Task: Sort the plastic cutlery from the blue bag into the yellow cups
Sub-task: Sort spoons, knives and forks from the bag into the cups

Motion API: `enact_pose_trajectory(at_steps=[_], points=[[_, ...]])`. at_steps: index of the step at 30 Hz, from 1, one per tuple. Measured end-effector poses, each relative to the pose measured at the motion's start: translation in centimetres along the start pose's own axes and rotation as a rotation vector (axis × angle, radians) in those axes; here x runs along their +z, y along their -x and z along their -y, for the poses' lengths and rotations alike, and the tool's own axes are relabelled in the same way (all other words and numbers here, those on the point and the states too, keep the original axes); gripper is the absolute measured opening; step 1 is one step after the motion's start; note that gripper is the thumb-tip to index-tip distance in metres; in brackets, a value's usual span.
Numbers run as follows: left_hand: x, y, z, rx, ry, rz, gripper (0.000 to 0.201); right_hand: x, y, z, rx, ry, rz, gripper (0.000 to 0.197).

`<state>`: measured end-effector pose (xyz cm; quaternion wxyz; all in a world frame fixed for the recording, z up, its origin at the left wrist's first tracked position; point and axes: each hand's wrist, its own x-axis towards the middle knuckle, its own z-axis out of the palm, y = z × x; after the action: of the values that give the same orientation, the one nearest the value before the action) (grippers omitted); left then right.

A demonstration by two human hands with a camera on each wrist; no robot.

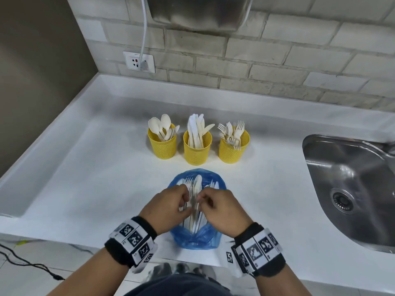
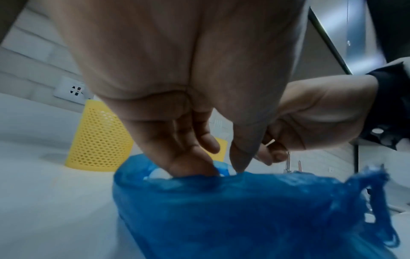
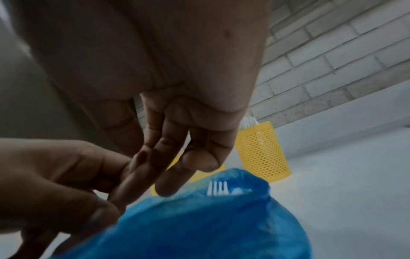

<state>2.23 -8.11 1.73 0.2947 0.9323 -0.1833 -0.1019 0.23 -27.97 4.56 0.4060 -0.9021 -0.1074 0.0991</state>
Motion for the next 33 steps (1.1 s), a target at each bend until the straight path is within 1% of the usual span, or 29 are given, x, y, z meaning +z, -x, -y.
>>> enact_pose_trajectory(at_steps=[2, 4, 8, 12, 14, 16, 18, 19, 21, 23, 25, 29, 33], points=[[-0.1, 0.6, 0.2, 0.005, -0.077, 0.068, 0.021, 0.3, 0.8, -0.6, 0.021, 0.005, 0.060, 0.015], [-0.4, 1.1, 0.3, 0.020, -0.148, 0.102, 0.021, 0.3, 1.2, -1.1, 0.025, 0.083, 0.106, 0.018], [-0.8, 1.9, 0.6, 0.003, -0.227, 0.118, 0.027, 0.0, 1.9, -2.1, 0.064, 0.197, 0.186, 0.039], [-0.9, 1.9, 0.9, -0.090, -0.248, 0.100, 0.035, 0.0, 2.3, -2.4, 0.127, 0.254, 0.238, 0.048], [-0.8, 1.6, 1.0, -0.158, -0.247, 0.086, 0.035, 0.1, 2.3, -2.4, 0.130, 0.275, 0.215, 0.046], [-0.8, 1.3, 1.0, -0.205, -0.243, 0.084, 0.032, 0.1, 2.2, -2.3, 0.097, 0.260, 0.148, 0.035], [-0.5, 0.8, 0.8, -0.238, -0.212, 0.078, 0.040, 0.3, 2.0, -2.0, 0.019, 0.216, 0.089, 0.020], [-0.3, 0.6, 0.6, -0.252, -0.193, 0.071, 0.047, 0.5, 1.9, -1.8, -0.028, 0.219, 0.092, 0.018], [0.2, 0.1, 0.1, -0.277, -0.155, 0.042, 0.058, 0.9, 1.6, -1.7, -0.061, 0.266, 0.149, 0.023], [0.7, -0.4, -0.4, -0.312, -0.128, 0.019, 0.063, 0.9, 1.7, -1.9, 0.010, 0.320, 0.200, 0.037], [1.1, -0.7, -0.5, -0.350, -0.109, 0.008, 0.063, 0.8, 1.8, -2.1, 0.113, 0.387, 0.202, 0.045], [1.8, -1.1, -0.3, -0.387, -0.117, 0.009, 0.056, 0.1, 2.0, -1.9, 0.322, 0.452, 0.155, 0.044], [2.1, -1.6, -0.8, -0.395, -0.093, 0.023, 0.057, 0.4, 1.1, -1.1, 0.385, 0.453, 0.151, 0.047]])
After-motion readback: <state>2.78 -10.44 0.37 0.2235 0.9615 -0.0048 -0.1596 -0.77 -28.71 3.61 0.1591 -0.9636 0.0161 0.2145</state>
